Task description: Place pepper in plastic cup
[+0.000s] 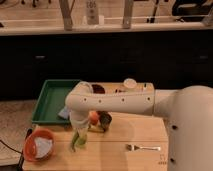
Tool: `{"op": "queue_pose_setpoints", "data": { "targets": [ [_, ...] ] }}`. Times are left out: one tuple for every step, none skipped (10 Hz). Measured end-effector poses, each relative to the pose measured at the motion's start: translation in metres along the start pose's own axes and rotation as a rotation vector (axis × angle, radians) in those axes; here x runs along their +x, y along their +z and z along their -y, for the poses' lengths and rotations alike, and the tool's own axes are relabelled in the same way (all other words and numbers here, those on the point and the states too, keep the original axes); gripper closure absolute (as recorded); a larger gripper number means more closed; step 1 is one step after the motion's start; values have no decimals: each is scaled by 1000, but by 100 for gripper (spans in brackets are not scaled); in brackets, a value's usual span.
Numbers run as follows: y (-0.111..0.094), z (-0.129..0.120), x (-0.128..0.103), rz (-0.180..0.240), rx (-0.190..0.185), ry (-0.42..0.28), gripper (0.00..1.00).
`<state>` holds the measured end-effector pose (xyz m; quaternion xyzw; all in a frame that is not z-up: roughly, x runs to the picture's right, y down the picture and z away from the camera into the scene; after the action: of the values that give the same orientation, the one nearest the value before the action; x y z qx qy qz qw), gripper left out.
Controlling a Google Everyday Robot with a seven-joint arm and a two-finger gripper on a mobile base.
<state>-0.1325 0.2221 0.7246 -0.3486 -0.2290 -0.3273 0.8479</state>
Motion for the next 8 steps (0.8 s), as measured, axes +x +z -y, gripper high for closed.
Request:
{"op": "queue_pose_setpoints", "data": {
  "targets": [
    [0, 0, 0, 1, -1, -1, 20],
    [0, -1, 0, 3, -2, -2, 20],
    [0, -1, 0, 4, -3, -4, 20],
    [-1, -1, 0, 6, -3, -7, 20],
    [-2, -1, 0, 6, -3, -10, 20],
    [-3, 0, 0, 7, -5, -12, 20],
    [-5, 0, 1, 7, -5, -14, 20],
    [-7, 1, 1, 7, -5, -17, 20]
  ]
}}
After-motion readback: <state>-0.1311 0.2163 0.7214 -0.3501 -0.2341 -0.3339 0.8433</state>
